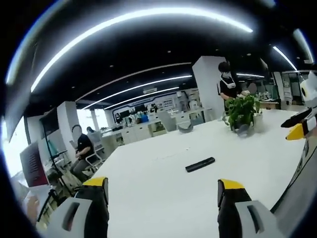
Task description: Press the specified remote control buttons in sequence, fully releasing each button before pressing the next.
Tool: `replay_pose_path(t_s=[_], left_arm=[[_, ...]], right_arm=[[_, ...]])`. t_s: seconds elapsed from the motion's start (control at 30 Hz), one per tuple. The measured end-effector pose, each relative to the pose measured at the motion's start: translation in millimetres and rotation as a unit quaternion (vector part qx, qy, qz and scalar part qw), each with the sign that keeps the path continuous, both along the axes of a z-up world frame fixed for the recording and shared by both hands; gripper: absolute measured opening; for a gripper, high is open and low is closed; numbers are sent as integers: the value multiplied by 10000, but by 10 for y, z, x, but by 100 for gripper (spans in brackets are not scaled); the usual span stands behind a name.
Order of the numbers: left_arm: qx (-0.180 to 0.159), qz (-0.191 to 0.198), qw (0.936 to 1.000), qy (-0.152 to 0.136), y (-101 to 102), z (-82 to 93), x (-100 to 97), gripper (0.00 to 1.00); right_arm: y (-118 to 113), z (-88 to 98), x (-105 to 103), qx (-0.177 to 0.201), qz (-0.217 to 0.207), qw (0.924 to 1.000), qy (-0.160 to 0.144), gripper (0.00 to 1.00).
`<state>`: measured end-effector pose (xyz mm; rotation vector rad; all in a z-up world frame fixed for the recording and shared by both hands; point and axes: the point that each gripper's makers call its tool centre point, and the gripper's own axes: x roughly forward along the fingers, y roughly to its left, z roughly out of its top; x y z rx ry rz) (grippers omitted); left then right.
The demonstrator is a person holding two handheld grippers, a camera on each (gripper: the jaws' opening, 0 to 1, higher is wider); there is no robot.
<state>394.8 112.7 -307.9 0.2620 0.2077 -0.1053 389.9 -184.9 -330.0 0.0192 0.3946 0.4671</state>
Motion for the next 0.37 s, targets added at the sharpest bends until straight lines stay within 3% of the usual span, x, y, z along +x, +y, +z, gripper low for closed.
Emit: replay_pose_path(t_s=[0.37], left_arm=[[-168, -86, 9996, 217, -45, -57, 10, 98]], right_arm=[[-30, -1, 7, -14, -79, 10000, -23, 92]])
